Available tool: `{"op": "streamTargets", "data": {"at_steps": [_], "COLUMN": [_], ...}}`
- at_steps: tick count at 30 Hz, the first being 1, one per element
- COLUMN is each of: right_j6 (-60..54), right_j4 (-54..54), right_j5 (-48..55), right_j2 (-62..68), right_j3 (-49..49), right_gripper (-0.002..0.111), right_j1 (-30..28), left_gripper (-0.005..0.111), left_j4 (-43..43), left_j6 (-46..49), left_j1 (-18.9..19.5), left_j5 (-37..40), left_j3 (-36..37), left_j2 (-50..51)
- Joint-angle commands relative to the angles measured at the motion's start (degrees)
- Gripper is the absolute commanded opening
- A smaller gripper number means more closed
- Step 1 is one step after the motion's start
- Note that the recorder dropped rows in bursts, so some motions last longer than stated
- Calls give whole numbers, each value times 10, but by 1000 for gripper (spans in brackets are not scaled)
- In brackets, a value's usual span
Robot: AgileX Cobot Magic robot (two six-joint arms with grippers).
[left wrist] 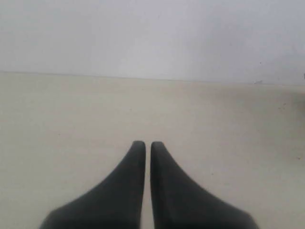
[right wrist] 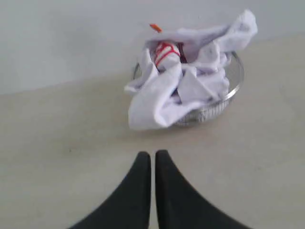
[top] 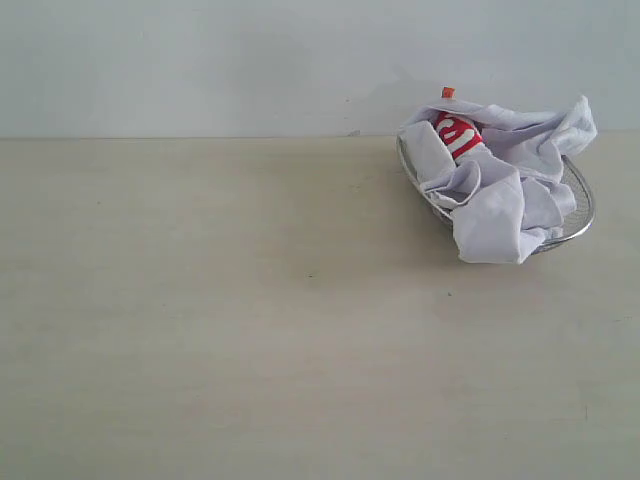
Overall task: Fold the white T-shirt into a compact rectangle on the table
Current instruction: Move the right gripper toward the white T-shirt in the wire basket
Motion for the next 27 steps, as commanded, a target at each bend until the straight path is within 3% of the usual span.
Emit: {"op": "streamTargets", "data": {"at_steps": [1,3,6,12,15,18,21,27], "right_j6": [-80,-107,-141,-162,-144,-143,-135,-129], "right_j4": [-17,-17,-17,-17,-16,-16,-16,-15], "right_j5": [-163,-248,-237,-16,58,-4,-141,-199], "right_j2": [-2,-2,-2,118,257,334,388,458], "right_j3": [0,0,-33,-212,-329,-391,-409,-409], "right_gripper": [0,0,0,0,0,0,0,0], "right_j1": [0,0,0,0,0,0,0,0], "left_gripper": [4,4,4,4,4,4,4,4], "left_j4": [-1,-1,-1,-1,-1,-6,-6,-6], "left_j6": [18,18,18,18,18,18,18,18], "left_j1": [2,2,2,2,2,2,2,2], "left_j5": [-11,-11,-11,-12,-12,-12,-12,-12], "left_j3": [0,0,0,0,0,0,0,0], "left_j2": [-2,-2,-2,-2,-2,-2,-2,-2]}}
